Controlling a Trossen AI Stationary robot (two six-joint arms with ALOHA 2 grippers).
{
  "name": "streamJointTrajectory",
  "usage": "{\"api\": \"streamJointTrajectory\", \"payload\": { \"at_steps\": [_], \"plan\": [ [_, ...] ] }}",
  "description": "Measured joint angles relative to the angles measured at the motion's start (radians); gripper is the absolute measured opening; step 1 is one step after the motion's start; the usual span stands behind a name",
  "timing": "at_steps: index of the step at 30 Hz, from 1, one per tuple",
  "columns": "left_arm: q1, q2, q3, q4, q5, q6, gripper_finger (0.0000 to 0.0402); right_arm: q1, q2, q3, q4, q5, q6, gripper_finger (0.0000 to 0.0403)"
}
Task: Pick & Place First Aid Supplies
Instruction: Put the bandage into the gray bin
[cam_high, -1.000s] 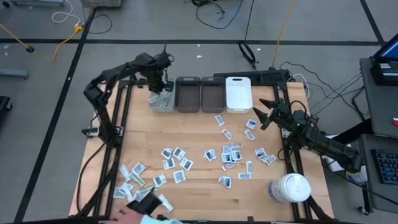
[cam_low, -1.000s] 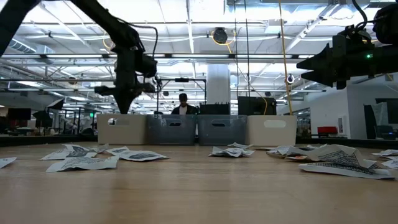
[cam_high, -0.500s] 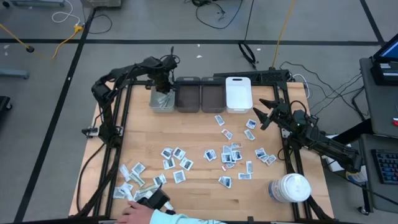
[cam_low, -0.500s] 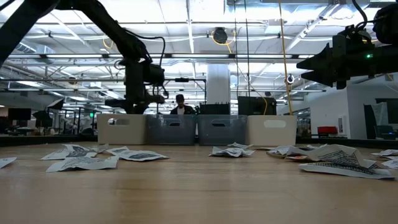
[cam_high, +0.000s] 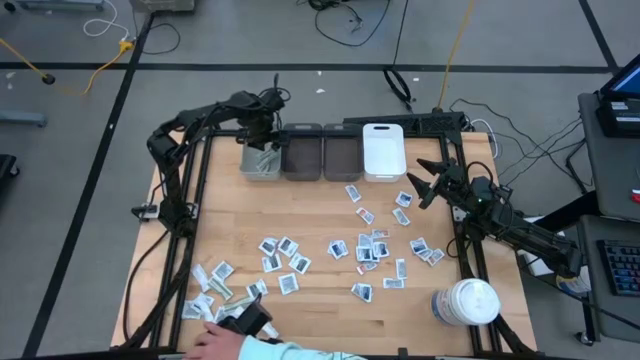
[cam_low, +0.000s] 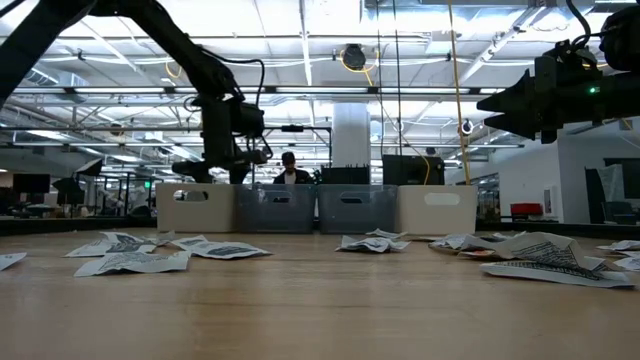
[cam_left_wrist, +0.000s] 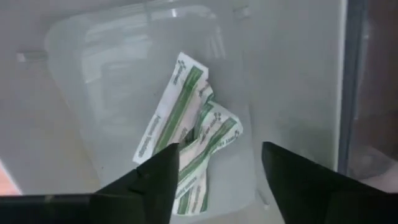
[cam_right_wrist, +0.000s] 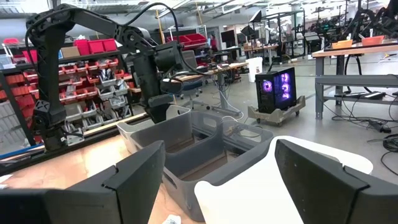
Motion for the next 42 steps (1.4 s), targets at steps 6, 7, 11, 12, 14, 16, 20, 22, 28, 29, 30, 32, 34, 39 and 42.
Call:
{"api": "streamJointTrajectory", "payload": {
  "at_steps": [6, 7, 11, 12, 14, 16, 20, 22, 28, 29, 30, 32, 34, 39, 42],
  "plan": [
    [0.015, -0.059, 0.000, -0.022, 0.063, 0.123, 0.0275, 0.000, 0.000, 0.000, 0.000, 0.000, 0.000, 0.0297],
    [0.015, -0.075, 0.000, -0.029, 0.062, 0.155, 0.0279, 0.000, 0.000, 0.000, 0.000, 0.000, 0.000, 0.0297],
    [0.015, -0.147, 0.000, -0.073, 0.059, 0.318, 0.0287, 0.000, 0.000, 0.000, 0.000, 0.000, 0.000, 0.0297],
    [0.012, -0.163, 0.000, -0.087, 0.057, 0.354, 0.0288, 0.000, 0.000, 0.000, 0.000, 0.000, 0.000, 0.0297],
    [0.002, -0.195, 0.000, -0.115, 0.049, 0.423, 0.0289, 0.000, 0.000, 0.000, 0.000, 0.000, 0.000, 0.0297],
    [-0.014, -0.223, 0.000, -0.151, 0.044, 0.500, 0.0289, 0.000, 0.000, 0.000, 0.000, 0.000, 0.000, 0.0297],
    [-0.065, -0.261, 0.000, -0.274, 0.037, 0.651, 0.0285, 0.000, 0.000, 0.000, 0.000, 0.000, 0.000, 0.0297],
    [-0.090, -0.274, 0.000, -0.328, 0.033, 0.699, 0.0282, 0.000, 0.000, 0.000, 0.000, 0.000, 0.000, 0.0297],
    [-0.198, -0.282, 0.000, -0.375, -0.004, 0.722, 0.0276, 0.000, 0.000, 0.000, 0.000, 0.000, 0.000, 0.0297],
    [-0.226, -0.282, 0.000, -0.375, -0.009, 0.723, 0.0276, 0.000, 0.000, 0.000, 0.000, 0.000, 0.000, 0.0297],
    [-0.254, -0.282, 0.000, -0.375, -0.020, 0.722, 0.0277, 0.000, 0.000, 0.000, 0.000, 0.000, 0.000, 0.0297],
    [-0.313, -0.282, 0.000, -0.369, -0.046, 0.730, 0.0280, 0.000, 0.000, 0.000, 0.000, 0.000, 0.000, 0.0297],
    [-0.378, -0.282, 0.000, -0.350, -0.083, 0.754, 0.0282, 0.000, 0.000, 0.000, 0.000, 0.000, 0.000, 0.0297],
    [-0.573, -0.282, 0.000, -0.323, -0.135, 0.728, 0.0283, 0.000, 0.000, 0.000, 0.000, 0.000, 0.000, 0.0297],
    [-0.704, -0.282, 0.000, -0.323, -0.135, 0.699, 0.0283, 0.000, 0.000, 0.000, 0.000, 0.000, 0.000, 0.0297]
  ]
}}
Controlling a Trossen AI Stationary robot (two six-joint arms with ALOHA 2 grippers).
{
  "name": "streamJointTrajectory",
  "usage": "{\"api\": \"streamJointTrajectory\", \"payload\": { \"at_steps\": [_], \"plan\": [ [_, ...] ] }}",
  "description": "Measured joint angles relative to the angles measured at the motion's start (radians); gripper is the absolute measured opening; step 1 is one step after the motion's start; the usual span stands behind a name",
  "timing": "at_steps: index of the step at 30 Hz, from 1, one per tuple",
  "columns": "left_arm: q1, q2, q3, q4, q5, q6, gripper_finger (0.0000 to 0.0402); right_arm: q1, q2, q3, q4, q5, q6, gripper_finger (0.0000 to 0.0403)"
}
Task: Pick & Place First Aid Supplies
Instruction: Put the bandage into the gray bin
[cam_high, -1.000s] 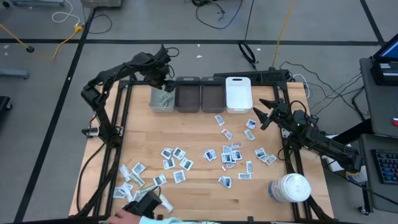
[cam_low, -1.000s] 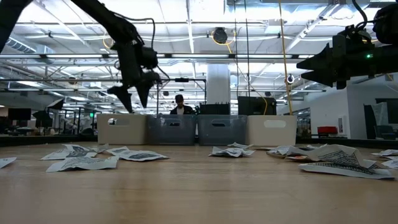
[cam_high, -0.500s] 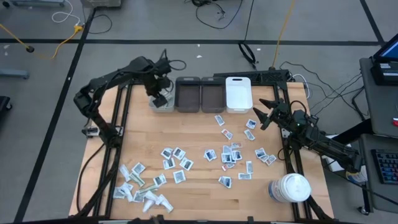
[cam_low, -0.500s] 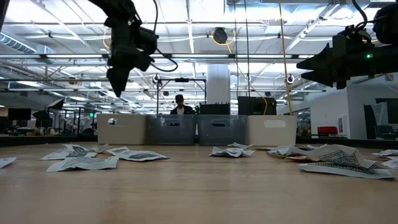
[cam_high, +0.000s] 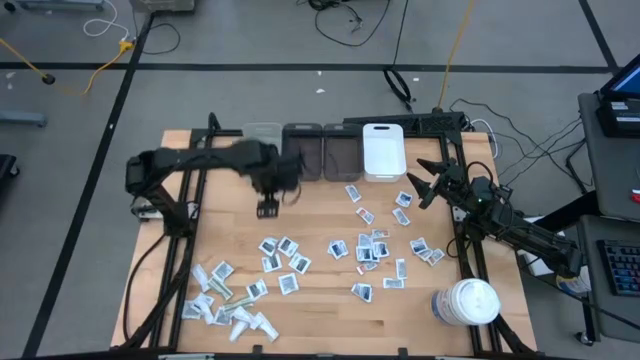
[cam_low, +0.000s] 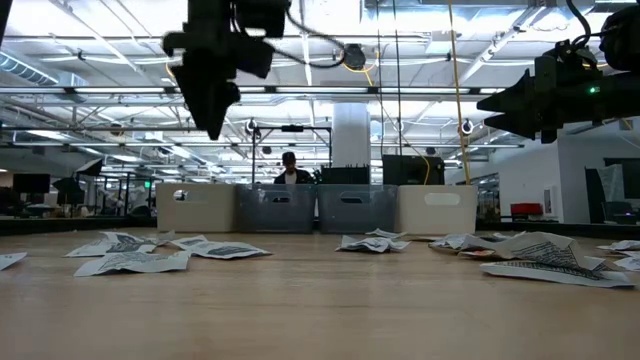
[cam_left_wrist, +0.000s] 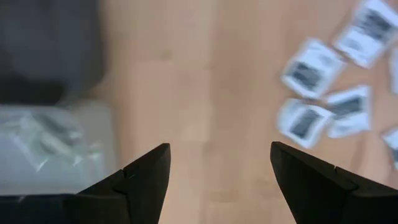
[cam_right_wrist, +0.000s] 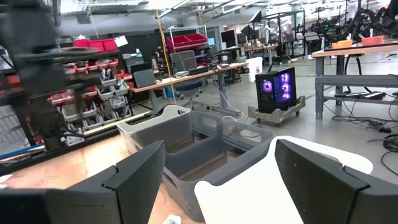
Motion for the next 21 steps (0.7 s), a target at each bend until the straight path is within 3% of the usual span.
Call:
{"api": "streamJointTrajectory", "payload": {
  "at_steps": [15, 21],
  "plan": [
    [-0.571, 0.000, 0.000, 0.032, 0.001, -0.096, 0.0283, 0.000, 0.000, 0.000, 0.000, 0.000, 0.000, 0.0297],
    [-0.725, 0.001, 0.000, 0.031, 0.008, -0.301, 0.0283, 0.000, 0.000, 0.000, 0.000, 0.000, 0.000, 0.0297]
  ]
}}
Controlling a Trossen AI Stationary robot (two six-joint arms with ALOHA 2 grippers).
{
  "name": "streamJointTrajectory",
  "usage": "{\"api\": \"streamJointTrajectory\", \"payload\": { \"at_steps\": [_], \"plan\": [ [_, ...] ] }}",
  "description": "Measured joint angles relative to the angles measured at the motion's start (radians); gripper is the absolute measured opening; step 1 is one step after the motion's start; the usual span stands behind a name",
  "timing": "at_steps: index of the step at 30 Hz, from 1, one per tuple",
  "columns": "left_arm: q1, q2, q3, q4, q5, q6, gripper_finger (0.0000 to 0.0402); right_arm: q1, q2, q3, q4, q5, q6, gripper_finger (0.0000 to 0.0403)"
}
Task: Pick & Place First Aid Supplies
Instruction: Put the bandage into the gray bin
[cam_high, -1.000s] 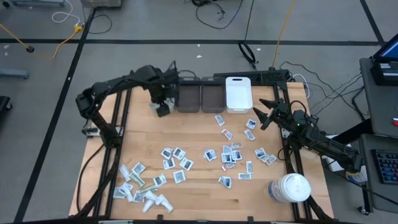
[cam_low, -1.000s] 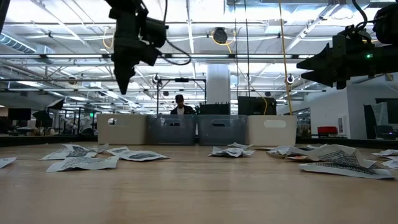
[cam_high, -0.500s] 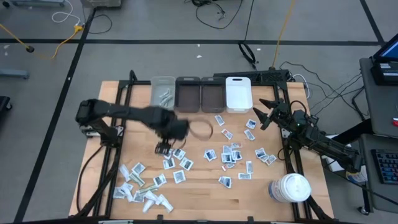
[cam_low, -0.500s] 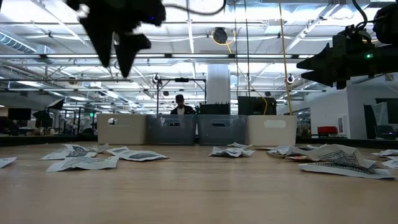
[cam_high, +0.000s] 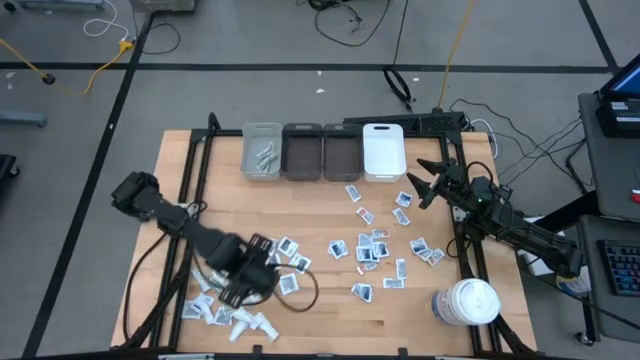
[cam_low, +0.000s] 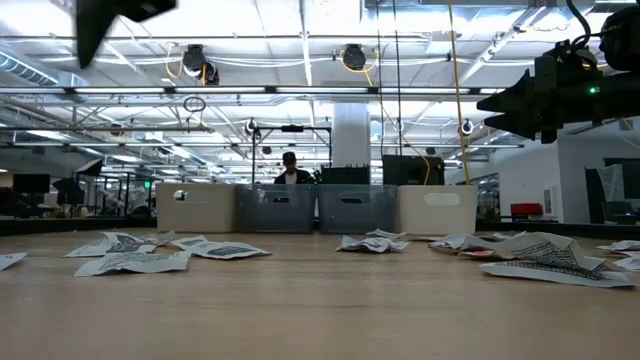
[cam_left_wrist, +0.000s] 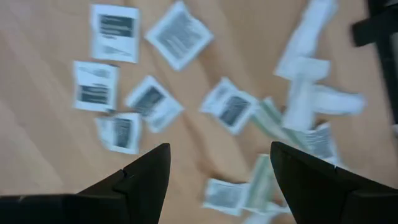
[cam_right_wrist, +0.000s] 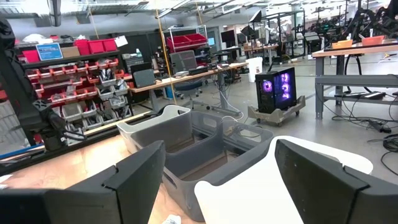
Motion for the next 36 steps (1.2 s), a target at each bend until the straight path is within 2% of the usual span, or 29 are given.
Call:
{"api": "streamJointTrajectory", "payload": {
  "at_steps": [3, 9, 14, 20, 36],
  "plan": [
    [-0.074, 0.000, 0.000, 0.000, 0.026, -0.106, 0.0283, 0.000, 0.000, 0.000, 0.000, 0.000, 0.000, 0.0297],
    [-0.207, 0.000, 0.000, 0.000, 0.055, -0.223, 0.0282, 0.000, 0.000, 0.000, 0.000, 0.000, 0.000, 0.0297],
    [-0.272, 0.004, 0.000, 0.032, 0.012, -0.228, 0.0283, 0.000, 0.000, 0.000, 0.000, 0.000, 0.000, 0.0297],
    [-0.298, 0.067, 0.000, 0.129, 0.001, -0.161, 0.0283, 0.000, 0.000, 0.000, 0.000, 0.000, 0.000, 0.0297],
    [-0.296, 0.317, -0.001, 0.207, 0.001, -0.110, 0.0283, 0.000, 0.000, 0.000, 0.000, 0.000, 0.000, 0.0297]
  ]
}}
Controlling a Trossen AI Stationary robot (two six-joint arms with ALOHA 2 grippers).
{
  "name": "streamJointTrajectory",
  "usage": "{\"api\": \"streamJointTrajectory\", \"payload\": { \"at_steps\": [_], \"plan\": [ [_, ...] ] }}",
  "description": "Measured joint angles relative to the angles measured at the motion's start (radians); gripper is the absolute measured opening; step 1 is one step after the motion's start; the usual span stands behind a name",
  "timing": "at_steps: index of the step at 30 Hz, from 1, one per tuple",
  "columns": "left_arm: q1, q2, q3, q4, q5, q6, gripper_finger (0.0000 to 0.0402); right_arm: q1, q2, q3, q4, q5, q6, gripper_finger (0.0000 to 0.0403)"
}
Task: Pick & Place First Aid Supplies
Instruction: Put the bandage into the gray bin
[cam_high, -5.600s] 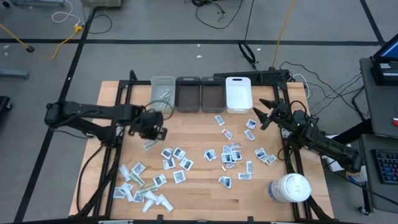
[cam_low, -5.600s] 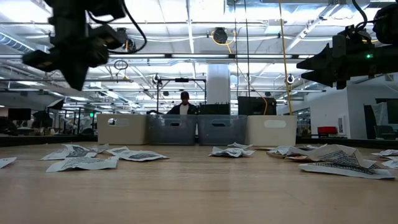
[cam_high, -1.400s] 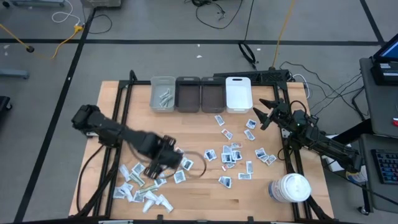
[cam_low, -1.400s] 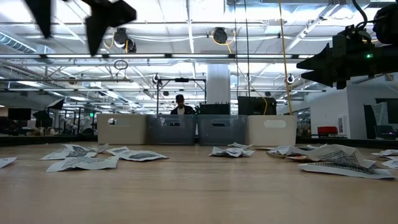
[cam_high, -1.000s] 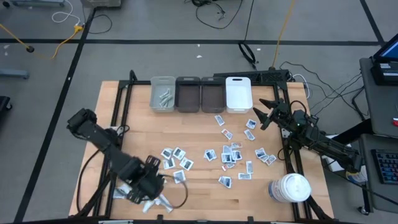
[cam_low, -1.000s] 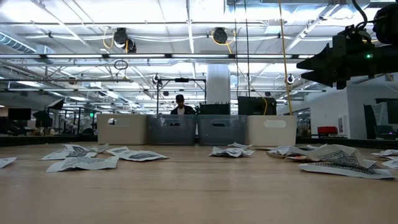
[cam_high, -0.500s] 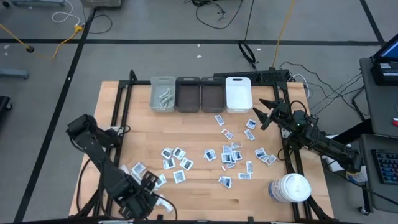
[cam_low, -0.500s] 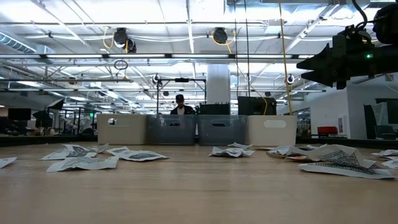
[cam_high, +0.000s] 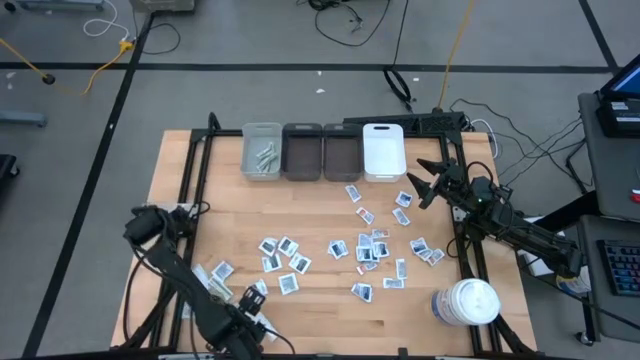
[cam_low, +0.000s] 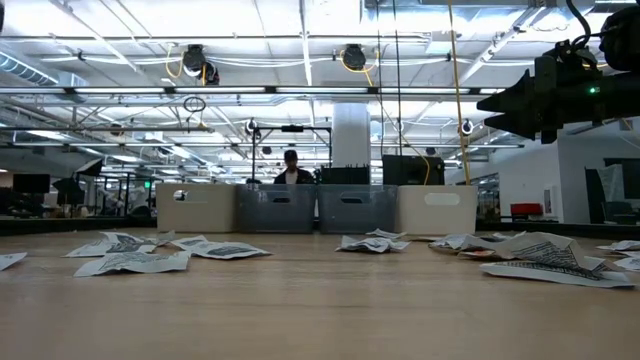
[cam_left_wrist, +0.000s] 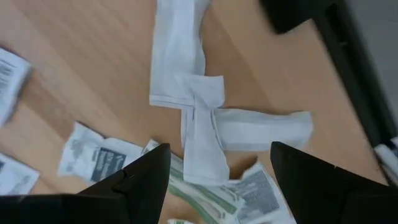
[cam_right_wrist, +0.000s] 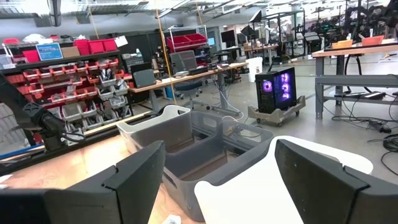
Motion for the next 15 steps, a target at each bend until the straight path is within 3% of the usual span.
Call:
{"api": "streamJointTrajectory", "payload": {
  "at_steps": [9, 15],
  "plan": [
    [0.024, 0.069, 0.000, 0.004, 0.000, 0.031, 0.0275, 0.000, 0.000, 0.000, 0.000, 0.000, 0.000, 0.0297],
    [0.033, 0.069, -0.042, 0.091, 0.025, 0.077, 0.0200, 0.000, 0.000, 0.000, 0.000, 0.000, 0.000, 0.0297]
  ]
}}
